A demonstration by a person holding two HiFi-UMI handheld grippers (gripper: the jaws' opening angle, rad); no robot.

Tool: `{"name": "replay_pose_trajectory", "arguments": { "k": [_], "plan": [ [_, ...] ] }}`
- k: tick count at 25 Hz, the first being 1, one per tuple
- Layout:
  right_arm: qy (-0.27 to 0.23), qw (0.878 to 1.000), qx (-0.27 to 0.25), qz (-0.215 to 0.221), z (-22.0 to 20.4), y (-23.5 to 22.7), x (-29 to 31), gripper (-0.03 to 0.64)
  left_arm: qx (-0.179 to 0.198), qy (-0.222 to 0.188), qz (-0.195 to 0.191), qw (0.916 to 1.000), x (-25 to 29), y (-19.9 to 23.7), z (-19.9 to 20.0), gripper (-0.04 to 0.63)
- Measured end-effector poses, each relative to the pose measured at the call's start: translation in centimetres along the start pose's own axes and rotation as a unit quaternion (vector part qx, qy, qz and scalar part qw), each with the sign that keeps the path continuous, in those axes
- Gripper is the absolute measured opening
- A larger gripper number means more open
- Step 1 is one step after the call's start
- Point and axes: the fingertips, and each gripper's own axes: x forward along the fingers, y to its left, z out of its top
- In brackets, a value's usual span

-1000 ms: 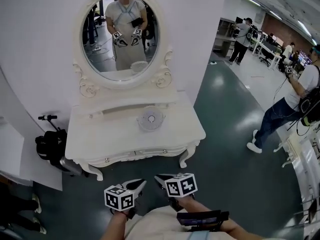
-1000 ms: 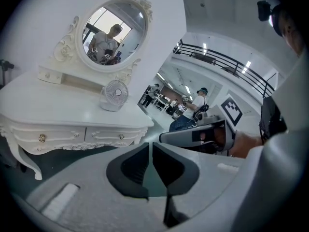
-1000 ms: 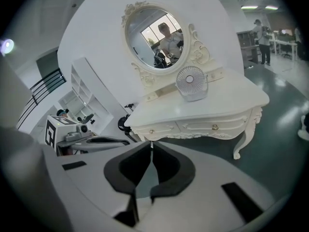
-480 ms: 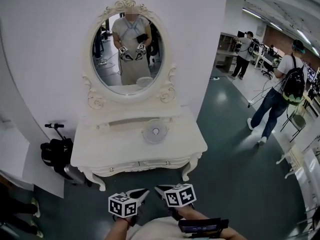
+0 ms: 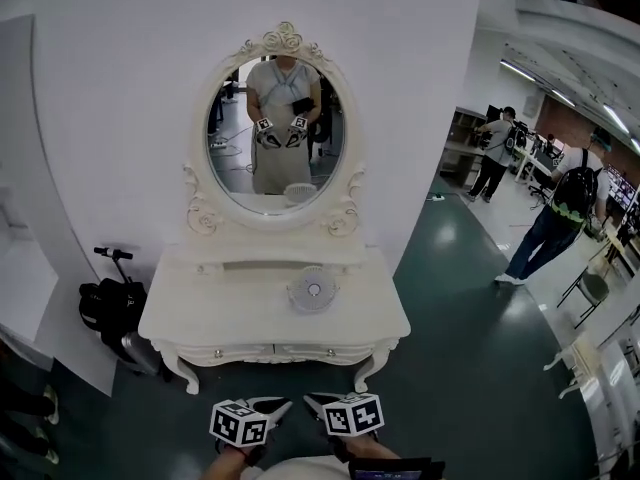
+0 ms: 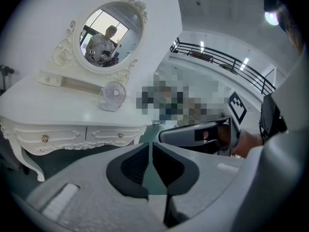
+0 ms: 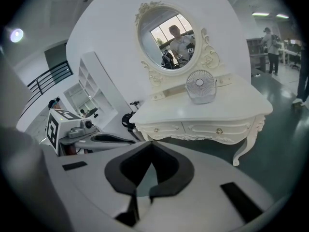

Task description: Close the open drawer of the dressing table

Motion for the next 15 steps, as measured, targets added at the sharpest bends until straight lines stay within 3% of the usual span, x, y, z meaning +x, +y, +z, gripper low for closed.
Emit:
{"name": "replay_pose_trajectory", "arguments": {
  "k": [15],
  "plan": [
    [0.015, 1.0, -0.016, -0.004, 0.23, 0.01, 0.31, 0.015, -0.011, -0.012, 0.003, 0.9999, -0.12, 0.41, 0.07, 0.011]
  ]
}}
